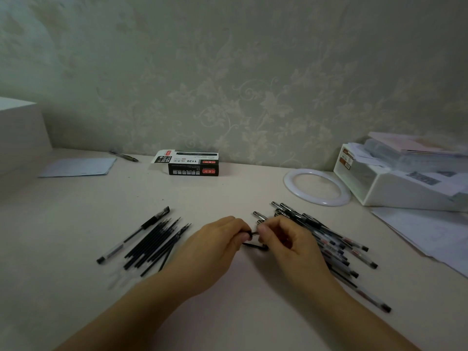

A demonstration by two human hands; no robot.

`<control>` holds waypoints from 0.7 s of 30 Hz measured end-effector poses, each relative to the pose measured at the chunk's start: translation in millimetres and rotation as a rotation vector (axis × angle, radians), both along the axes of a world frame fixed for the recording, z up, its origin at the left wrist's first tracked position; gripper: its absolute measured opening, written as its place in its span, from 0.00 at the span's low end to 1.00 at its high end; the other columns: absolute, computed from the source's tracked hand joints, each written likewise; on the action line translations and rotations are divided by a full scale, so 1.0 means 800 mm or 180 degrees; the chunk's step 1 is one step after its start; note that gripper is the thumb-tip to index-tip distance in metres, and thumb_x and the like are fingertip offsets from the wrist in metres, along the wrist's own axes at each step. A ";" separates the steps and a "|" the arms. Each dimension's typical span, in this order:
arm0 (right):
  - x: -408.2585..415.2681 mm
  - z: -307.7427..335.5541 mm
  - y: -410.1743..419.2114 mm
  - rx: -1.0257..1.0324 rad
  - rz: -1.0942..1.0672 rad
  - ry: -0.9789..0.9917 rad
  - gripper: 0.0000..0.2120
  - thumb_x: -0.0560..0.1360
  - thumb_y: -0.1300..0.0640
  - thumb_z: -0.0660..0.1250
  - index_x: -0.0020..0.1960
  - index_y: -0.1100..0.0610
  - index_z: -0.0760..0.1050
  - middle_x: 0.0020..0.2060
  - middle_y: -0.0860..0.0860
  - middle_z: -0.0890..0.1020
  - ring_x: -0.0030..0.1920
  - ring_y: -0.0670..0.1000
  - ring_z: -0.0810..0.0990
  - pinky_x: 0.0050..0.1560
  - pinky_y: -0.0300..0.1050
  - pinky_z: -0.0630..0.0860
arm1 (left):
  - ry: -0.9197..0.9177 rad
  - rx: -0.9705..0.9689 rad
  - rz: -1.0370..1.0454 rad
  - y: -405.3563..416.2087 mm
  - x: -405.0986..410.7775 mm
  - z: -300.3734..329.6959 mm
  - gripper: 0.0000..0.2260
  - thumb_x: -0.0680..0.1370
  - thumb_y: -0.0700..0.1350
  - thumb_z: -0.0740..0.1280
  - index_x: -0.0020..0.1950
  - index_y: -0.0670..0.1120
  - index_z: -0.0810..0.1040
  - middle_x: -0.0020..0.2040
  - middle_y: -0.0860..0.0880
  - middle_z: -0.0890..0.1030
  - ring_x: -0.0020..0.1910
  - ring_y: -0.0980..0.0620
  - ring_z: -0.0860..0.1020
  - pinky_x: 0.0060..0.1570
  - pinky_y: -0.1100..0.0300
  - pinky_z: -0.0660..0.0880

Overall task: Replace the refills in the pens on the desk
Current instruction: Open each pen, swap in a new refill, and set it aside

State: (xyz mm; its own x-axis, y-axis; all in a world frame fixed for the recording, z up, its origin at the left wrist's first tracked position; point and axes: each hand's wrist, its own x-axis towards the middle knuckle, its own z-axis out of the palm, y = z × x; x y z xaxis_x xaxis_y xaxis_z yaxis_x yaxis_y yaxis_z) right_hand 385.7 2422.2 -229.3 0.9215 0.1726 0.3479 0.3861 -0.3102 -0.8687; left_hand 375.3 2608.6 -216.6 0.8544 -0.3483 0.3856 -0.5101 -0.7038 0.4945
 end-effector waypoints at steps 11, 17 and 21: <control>0.005 0.006 -0.007 0.0761 -0.0524 0.0077 0.04 0.77 0.54 0.68 0.45 0.47 0.80 0.41 0.45 0.84 0.44 0.44 0.83 0.46 0.35 0.77 | 0.0014 -0.0062 -0.0008 0.004 0.002 -0.003 0.09 0.83 0.48 0.55 0.60 0.61 0.68 0.40 0.61 0.73 0.42 0.60 0.75 0.43 0.55 0.75; -0.003 0.005 -0.004 -0.0429 -0.0440 -0.0328 0.04 0.71 0.53 0.74 0.40 0.48 0.80 0.35 0.42 0.81 0.36 0.43 0.77 0.37 0.33 0.71 | 0.0029 -0.0019 0.0032 0.004 0.002 -0.004 0.11 0.83 0.48 0.55 0.60 0.63 0.68 0.45 0.58 0.76 0.43 0.60 0.77 0.43 0.51 0.76; -0.005 -0.001 -0.003 -0.1435 -0.0334 -0.0623 0.05 0.71 0.47 0.73 0.41 0.47 0.80 0.36 0.40 0.80 0.41 0.42 0.75 0.40 0.33 0.69 | 0.0004 -0.0041 0.0042 0.004 0.002 -0.005 0.11 0.83 0.47 0.55 0.60 0.62 0.68 0.46 0.57 0.77 0.42 0.59 0.77 0.43 0.50 0.76</control>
